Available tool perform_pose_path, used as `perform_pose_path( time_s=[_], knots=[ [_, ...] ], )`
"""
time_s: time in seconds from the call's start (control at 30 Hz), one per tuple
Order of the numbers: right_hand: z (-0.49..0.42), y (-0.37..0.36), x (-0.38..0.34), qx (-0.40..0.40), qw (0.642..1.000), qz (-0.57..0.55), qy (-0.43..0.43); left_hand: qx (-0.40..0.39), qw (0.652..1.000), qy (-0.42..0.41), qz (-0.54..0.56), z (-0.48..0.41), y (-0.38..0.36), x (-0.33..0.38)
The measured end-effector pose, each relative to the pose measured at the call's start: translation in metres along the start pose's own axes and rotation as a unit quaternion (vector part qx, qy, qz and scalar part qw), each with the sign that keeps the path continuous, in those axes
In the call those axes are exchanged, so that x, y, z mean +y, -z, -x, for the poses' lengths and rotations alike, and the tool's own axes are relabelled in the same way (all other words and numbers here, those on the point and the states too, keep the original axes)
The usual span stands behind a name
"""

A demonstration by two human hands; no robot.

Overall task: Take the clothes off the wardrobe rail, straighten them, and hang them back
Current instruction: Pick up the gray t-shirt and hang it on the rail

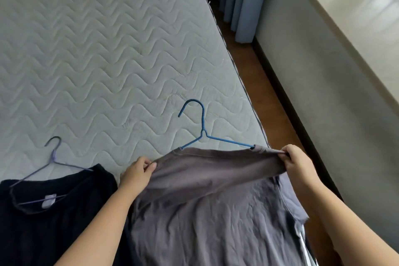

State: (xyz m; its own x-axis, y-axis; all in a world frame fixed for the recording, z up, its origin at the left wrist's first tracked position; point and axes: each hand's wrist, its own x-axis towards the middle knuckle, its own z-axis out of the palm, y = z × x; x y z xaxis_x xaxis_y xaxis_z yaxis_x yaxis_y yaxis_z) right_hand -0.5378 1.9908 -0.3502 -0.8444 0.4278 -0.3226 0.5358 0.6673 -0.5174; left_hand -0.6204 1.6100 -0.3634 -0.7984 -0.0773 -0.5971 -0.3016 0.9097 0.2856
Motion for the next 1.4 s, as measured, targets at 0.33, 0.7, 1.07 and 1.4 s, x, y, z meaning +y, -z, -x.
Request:
perform_pose_path(
  time_s=[0.33, 0.7, 1.07, 1.4],
  knots=[
    [0.092, 0.102, 0.001, 0.009, 0.999, -0.047, 0.022, 0.016, 0.990, -0.090, 0.110, 0.172, 0.056, 0.023],
    [0.121, 0.251, -0.076, 0.185, 0.962, -0.164, 0.114, 0.237, 0.940, -0.202, 0.138, 0.263, 0.168, 0.093],
    [0.161, 0.453, -0.229, 0.346, 0.865, -0.084, 0.353, 0.532, 0.756, -0.342, 0.171, 0.361, 0.361, 0.172],
    [0.213, 0.500, -0.311, 0.366, 0.832, -0.017, 0.417, 0.587, 0.703, -0.369, 0.157, 0.415, 0.430, 0.163]
  ],
)
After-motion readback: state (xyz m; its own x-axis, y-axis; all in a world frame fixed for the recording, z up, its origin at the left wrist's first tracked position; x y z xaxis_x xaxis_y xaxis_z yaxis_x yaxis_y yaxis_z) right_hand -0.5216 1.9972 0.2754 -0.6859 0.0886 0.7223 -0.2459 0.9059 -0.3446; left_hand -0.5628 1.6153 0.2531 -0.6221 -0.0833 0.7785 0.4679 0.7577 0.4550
